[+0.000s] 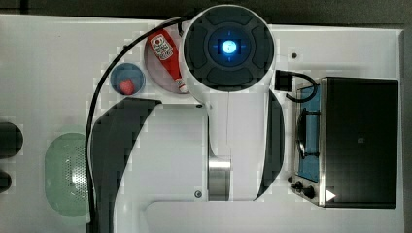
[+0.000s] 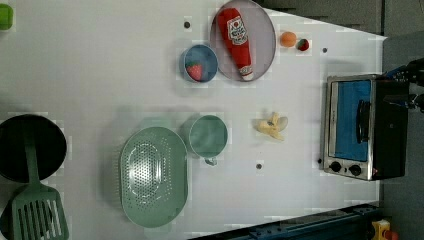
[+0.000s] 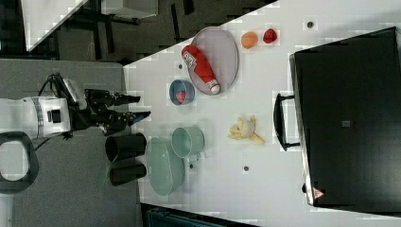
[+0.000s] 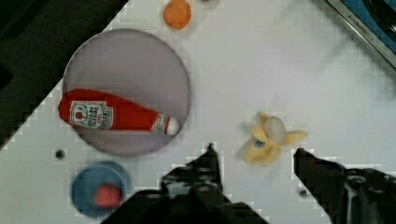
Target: Pick Banana and place it in mug.
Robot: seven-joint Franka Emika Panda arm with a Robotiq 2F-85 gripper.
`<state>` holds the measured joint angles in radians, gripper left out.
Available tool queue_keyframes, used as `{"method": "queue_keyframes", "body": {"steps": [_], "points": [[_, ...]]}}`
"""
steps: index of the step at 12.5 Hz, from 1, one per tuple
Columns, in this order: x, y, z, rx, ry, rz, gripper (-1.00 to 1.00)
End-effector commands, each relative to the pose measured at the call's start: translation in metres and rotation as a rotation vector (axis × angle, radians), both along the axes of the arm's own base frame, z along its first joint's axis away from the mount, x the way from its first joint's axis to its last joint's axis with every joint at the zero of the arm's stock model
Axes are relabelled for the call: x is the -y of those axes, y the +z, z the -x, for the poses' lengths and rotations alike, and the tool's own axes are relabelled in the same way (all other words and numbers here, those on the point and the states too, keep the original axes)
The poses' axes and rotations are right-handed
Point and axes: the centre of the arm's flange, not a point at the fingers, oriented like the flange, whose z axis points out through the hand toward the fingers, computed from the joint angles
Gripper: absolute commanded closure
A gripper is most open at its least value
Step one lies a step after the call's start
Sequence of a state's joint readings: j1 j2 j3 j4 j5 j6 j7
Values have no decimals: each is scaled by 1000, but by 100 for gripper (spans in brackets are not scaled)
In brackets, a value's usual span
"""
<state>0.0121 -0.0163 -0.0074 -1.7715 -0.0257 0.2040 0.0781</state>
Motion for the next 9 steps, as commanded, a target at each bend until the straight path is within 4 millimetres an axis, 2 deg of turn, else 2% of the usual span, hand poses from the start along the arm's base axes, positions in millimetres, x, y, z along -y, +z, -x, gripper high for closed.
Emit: {"method": "queue_keyframes", "body": {"steps": [1,3,4,9], "points": [[32,85,87,-36,-41,-51,-48],[32,75,86,-56,-41,-52,-91],[32,62,84,-81,-41,-53,-100],[32,-51,60,-144,-45,-51,-100]]}}
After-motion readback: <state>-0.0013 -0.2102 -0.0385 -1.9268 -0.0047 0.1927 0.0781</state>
